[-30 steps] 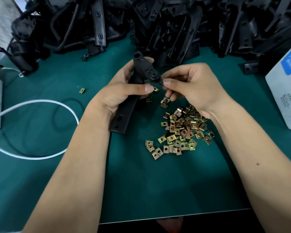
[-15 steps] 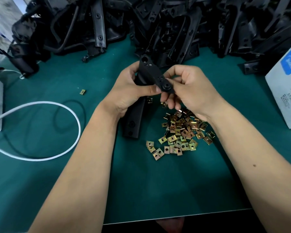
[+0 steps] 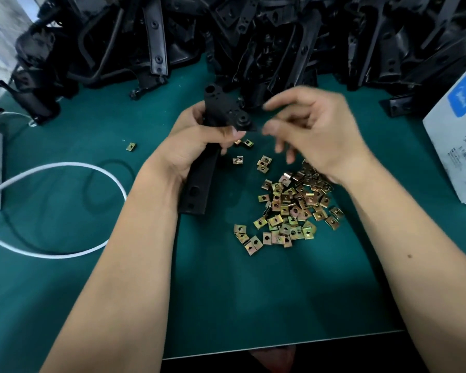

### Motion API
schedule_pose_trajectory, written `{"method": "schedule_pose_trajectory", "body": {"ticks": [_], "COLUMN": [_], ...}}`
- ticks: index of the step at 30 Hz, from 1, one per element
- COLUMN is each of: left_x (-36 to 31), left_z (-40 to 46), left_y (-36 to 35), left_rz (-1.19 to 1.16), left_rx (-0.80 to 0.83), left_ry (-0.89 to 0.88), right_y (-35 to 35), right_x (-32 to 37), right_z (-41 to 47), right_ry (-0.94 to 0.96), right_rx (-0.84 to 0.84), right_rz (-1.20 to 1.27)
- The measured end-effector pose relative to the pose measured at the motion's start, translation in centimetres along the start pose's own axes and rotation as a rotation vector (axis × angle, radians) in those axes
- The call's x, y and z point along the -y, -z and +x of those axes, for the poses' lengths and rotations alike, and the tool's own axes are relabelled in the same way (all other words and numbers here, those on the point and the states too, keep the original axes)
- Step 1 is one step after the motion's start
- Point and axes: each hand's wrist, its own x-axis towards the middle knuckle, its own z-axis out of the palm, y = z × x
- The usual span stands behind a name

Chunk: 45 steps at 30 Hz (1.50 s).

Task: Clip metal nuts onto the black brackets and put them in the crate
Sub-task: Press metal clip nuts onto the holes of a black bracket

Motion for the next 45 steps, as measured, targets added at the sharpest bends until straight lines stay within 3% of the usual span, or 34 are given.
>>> {"method": "schedule_pose_trajectory", "body": {"ticks": [2,10,17,24,30,34,41,45], "left_x": [-0.1,0.0,0.3,0.2,-0.3,-0.7,-0.7,-0.7], "left_z": [0.1,-0.1,0.0,0.0,-0.6,-1.1,-1.0,-1.0], "left_y": [-0.4,-0.5,-1.0,-0.9,-0.4,0.2,-0.1,-0.1], "left_rz": [0.052,0.056,-0.008,0.077,0.173,0.078,0.05,0.047], "left_rx": [0.058,0.066,0.016,0.046,0.103,0.152,0.074,0.088], "left_ry": [0.016,0.033,-0.085,-0.027,0.005,0.017,0.028,0.017], "right_y": [-1.1,-1.8,-1.8,-1.4,-0.9,-0.7,-1.2,-1.6], "right_x": [-0.1,-0.4,0.0,0.1,0.4,0.5,0.5,0.5], "right_z": [-0.3,-0.4,-0.2,0.0,-0.1,-0.1,-0.2,-0.2], "right_ry": [0.049,0.102,0.041,-0.148,-0.184,-0.192,-0.164,-0.126], "right_rx": [0.108,0.061,0.0,-0.183,-0.115,-0.084,-0.02,-0.064], "right_rz": [-0.079,-0.153,0.055,0.284,0.334,0.4,0.419,0.418]}}
